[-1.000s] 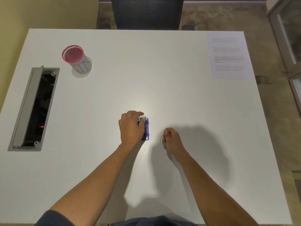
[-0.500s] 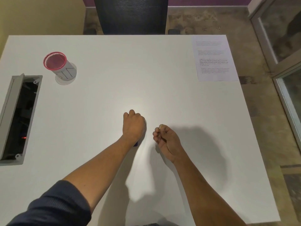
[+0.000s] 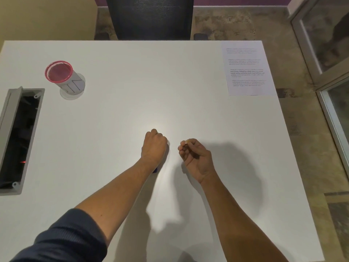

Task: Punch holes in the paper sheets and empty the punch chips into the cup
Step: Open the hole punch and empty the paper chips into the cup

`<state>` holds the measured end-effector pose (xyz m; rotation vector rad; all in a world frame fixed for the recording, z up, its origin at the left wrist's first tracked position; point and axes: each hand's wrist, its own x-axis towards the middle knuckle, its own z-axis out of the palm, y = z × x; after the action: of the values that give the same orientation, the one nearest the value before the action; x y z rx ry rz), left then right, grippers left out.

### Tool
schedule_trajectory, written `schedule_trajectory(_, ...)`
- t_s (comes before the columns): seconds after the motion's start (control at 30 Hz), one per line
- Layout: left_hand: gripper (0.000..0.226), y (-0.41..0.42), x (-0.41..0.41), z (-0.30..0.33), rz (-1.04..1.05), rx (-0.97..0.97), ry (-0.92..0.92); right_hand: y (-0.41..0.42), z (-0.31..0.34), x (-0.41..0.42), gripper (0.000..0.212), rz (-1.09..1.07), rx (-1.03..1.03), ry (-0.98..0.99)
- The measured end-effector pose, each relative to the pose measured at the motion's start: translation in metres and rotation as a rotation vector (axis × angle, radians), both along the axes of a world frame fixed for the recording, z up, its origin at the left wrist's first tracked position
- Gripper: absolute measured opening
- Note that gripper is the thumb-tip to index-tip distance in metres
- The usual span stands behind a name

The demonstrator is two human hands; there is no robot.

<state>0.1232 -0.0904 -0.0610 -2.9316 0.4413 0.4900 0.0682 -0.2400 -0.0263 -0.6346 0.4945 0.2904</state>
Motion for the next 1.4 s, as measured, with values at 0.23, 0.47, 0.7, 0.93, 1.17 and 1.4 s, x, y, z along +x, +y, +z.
schedule_trajectory(0.23, 0.024, 0.004, 0.002, -0.008, 0.007, -0.079, -0.030, 0.000, 0.000, 0.004, 0.035, -0.048, 0.020, 0.071)
schedule_trajectory(0.47, 0.033, 0.017, 0.008, -0.006, 0.126, -0.350, 0.048, 0.003, -0.008, 0.007, 0.035, -0.103, 0.070, 0.168)
schedule_trajectory(0.7, 0.029, 0.028, 0.008, -0.007, 0.284, -0.445, 0.064, 0.004, -0.023, 0.005, 0.038, -0.132, 0.126, 0.221)
schedule_trajectory(0.93, 0.024, 0.026, 0.008, -0.008, 0.107, -0.238, 0.017, 0.002, -0.033, 0.003, 0.037, -0.142, 0.142, 0.225)
schedule_trajectory(1.17, 0.032, 0.020, 0.004, -0.004, -0.070, -0.133, 0.001, 0.004, -0.037, 0.004, 0.037, -0.142, 0.148, 0.235)
schedule_trajectory(1.4, 0.018, 0.016, 0.002, 0.007, -0.251, -0.030, -0.028, 0.009, -0.037, 0.005, 0.037, -0.126, 0.136, 0.244)
